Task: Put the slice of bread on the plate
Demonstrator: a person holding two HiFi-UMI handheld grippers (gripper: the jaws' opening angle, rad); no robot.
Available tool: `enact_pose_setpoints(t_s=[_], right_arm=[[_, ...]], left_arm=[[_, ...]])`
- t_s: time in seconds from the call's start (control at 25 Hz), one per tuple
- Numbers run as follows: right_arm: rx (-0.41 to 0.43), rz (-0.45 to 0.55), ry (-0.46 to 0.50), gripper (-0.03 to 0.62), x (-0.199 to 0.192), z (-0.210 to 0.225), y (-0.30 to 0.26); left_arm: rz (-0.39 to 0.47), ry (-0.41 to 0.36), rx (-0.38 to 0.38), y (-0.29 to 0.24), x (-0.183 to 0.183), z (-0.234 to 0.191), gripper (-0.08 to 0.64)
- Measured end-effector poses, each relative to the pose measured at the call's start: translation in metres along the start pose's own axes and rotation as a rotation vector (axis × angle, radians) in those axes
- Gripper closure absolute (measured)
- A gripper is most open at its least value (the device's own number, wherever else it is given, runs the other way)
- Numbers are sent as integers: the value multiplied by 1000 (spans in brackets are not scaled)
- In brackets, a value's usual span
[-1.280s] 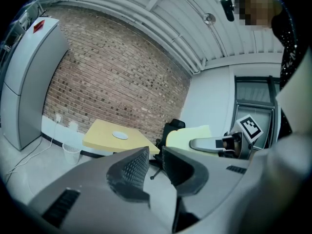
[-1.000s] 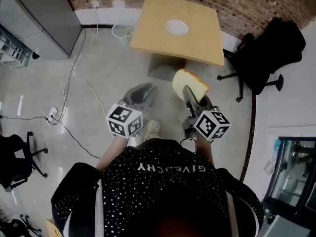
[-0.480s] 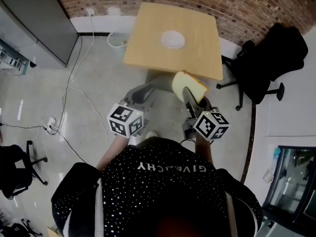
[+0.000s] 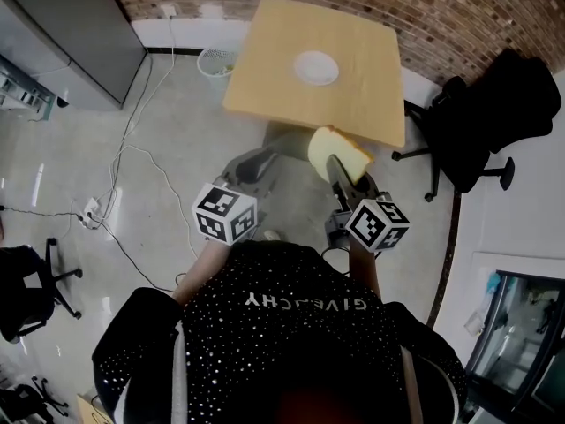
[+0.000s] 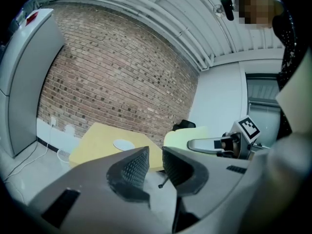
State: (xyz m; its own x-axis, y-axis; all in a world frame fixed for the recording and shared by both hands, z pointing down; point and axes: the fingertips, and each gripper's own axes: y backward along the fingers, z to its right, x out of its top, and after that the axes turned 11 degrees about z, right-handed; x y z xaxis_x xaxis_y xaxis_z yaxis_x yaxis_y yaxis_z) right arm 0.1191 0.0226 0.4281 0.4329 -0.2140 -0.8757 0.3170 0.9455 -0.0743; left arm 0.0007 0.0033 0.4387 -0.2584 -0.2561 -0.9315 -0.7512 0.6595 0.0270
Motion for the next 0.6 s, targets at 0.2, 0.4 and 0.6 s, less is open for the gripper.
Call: enact_pose_setpoints(t_s=[0.2,0.4,0.6], right_arm=[[2,-10,-10,497,-12,-10,11],[-8,-22,-15,497,-20,-11,23],[-21,-20,-16,496,-19,-10,22]], left_arm=[[-17,16,15,19,-11,4,470],[-22,18,7,25,-16,11,470],[-28,30,2,25,-19,9,470]])
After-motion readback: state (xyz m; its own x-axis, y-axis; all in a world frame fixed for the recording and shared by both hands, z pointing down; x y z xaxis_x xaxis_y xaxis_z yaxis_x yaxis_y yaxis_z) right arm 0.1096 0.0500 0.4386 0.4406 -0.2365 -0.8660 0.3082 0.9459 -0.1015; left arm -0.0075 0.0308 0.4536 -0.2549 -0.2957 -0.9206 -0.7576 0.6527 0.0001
